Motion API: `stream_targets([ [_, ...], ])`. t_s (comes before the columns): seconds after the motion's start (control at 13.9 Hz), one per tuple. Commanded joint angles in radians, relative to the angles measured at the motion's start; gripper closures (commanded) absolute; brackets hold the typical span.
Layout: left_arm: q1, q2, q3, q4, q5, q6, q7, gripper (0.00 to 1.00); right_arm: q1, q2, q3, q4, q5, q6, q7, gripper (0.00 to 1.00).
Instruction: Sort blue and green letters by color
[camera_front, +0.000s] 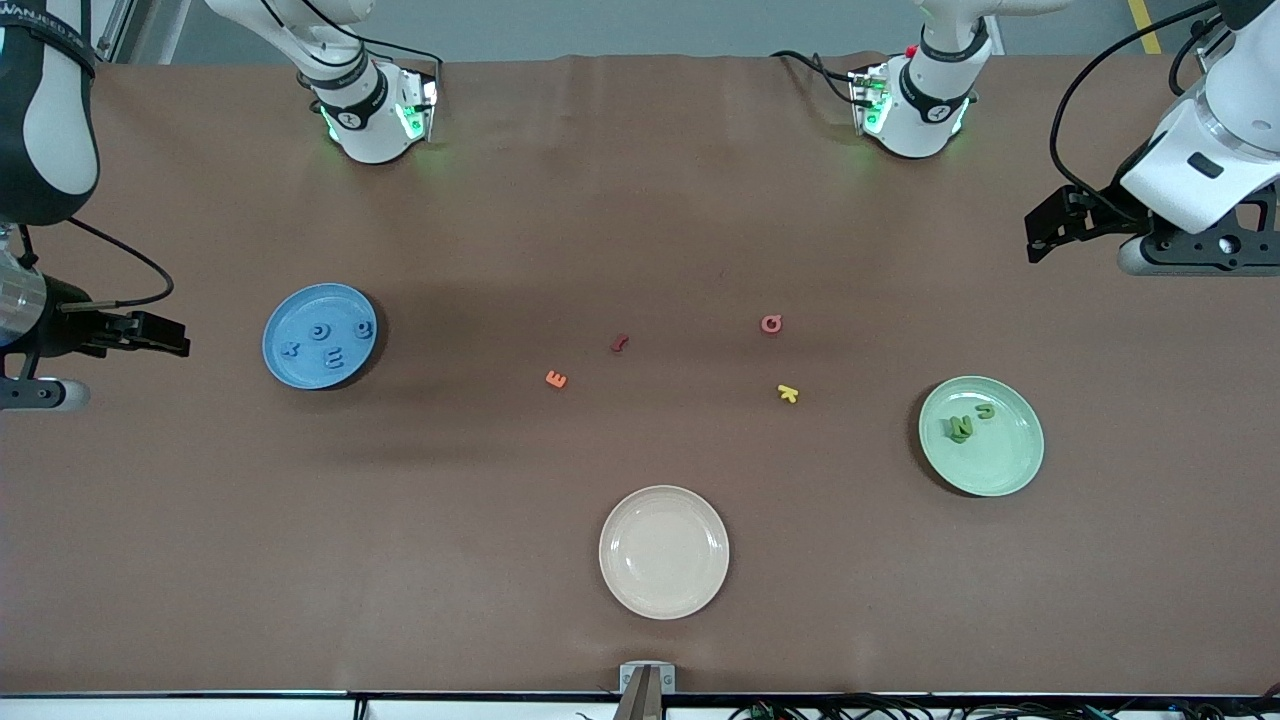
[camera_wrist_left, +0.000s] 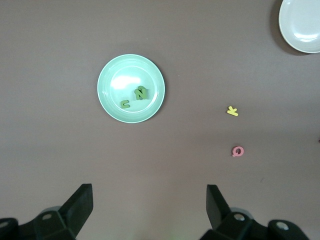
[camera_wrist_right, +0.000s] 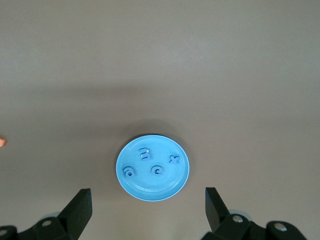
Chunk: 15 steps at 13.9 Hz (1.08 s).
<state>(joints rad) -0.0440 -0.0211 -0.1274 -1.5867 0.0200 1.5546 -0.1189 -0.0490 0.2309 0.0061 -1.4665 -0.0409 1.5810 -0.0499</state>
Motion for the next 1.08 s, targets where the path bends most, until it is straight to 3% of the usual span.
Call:
stream_targets([
  [0.0,0.009,-0.002,-0.003,0.001,-0.014,0.005,0.019,0.0,-0.002,0.007,0.006,0.029,0.015,-0.059,-0.004,0.0],
  [0.5,0.012,0.001,0.0,0.002,-0.015,0.013,0.018,0.0,0.008,-0.067,0.009,0.002,0.018,-0.114,0.027,0.0],
  [0.72,0.012,0.007,0.0,0.001,-0.015,0.022,0.016,0.0,0.032,-0.137,0.003,-0.066,0.018,-0.11,0.025,0.0],
  [1.01,0.012,0.01,0.0,0.001,-0.015,0.022,0.016,0.0,0.087,-0.197,-0.069,-0.104,0.019,-0.111,0.025,0.0],
])
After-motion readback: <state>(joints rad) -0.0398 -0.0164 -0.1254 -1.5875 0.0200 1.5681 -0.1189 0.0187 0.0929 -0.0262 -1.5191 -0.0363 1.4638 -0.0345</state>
